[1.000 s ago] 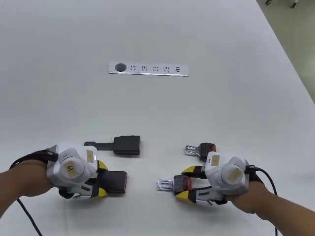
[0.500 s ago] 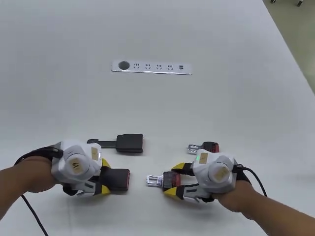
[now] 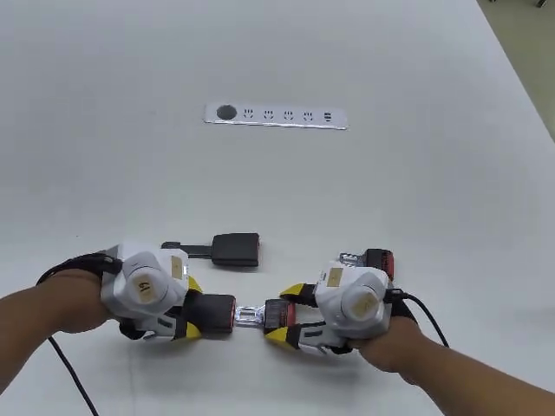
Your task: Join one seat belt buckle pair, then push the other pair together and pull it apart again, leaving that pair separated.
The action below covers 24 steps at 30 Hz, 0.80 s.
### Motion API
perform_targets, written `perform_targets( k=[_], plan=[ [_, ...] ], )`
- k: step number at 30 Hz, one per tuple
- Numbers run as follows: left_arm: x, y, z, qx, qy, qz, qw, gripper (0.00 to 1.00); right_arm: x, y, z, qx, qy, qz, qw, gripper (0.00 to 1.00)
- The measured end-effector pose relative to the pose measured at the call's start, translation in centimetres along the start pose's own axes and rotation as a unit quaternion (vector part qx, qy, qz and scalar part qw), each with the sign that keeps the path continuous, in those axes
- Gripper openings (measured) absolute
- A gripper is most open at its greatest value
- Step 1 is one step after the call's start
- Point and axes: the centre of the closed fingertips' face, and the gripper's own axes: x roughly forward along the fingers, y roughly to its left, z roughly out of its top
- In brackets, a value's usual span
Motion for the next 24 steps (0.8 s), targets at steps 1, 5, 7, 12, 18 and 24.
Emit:
perform_targets(
  k=[1, 5, 7, 12, 18, 24],
  plan=[
    [0.0, 0.0, 0.0, 0.005, 0.001, -0.001, 1.0, 0.35, 0.2, -0.1, 0.0, -0.004, 0.001, 0.0, 1.0, 0.36],
    [0.1, 0.1, 0.0, -0.003, 0.001, -0.002, 1.0, 0.34, 0.7, 0.0, 0.1, -0.001, -0.004, 0.005, 1.0, 0.36],
    [0.1, 0.0, 0.1, 0.001, 0.002, -0.001, 1.0, 0.34, 0.8, 0.2, 0.1, -0.002, -0.004, 0.006, 1.0, 0.36],
    [0.1, -0.1, 0.3, 0.01, 0.007, 0.0, 0.9999, 0.34, 0.9, 0.3, 0.1, 0.001, -0.011, 0.01, 0.9999, 0.35],
    [0.1, 0.0, 0.5, 0.009, 0.009, 0.002, 0.9999, 0.34, 0.9, 0.2, 0.2, 0.005, -0.012, 0.009, 0.9999, 0.35],
    [0.3, 0.1, 0.3, 0.017, 0.015, -0.004, 0.9997, 0.34, 1.2, 0.3, 0.7, 0.003, -0.009, 0.008, 0.9999, 0.35]
  ],
)
